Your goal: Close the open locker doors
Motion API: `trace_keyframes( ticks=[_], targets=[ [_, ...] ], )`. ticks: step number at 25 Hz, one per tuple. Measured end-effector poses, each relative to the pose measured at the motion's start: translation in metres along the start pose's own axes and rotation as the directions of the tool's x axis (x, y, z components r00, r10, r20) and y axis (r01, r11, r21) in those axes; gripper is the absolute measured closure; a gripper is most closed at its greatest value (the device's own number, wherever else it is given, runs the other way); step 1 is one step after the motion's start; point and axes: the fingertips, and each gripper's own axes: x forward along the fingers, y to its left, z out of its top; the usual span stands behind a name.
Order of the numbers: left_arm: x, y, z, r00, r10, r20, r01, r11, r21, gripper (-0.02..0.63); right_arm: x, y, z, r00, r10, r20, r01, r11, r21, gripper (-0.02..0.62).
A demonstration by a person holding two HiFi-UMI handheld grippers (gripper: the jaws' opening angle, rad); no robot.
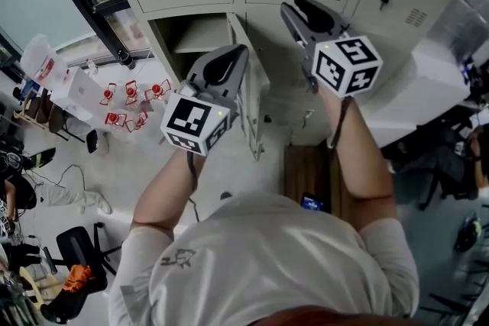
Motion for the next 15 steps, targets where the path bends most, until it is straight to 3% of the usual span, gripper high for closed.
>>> trace_keyframes(
  ticks=[4, 10, 15],
  targets=[
    [-0.008, -0.027, 0.002, 1.0, 0.018, -0.005, -0.018, 1.0, -0.006, 0.611, -0.036, 0.01, -0.014, 1.0, 0.027, -0.001, -0.027, 1.0, 0.014, 0.487],
    [-0.022, -0.067, -0.007, 0.998, 0.048, -0.031, -0.048, 0.998, -0.031, 0.611, -0.09, 0.025, -0.034, 0.999, 0.049, 0.018, -0.049, 0.999, -0.002, 0.588],
    [-0.037, -0.099, -0.02, 0.995, 0.078, -0.06, -0.08, 0.996, -0.031, 0.611, -0.13, 0.043, -0.058, 0.993, 0.115, -0.004, -0.116, 0.993, -0.015, 0.597]
  ],
)
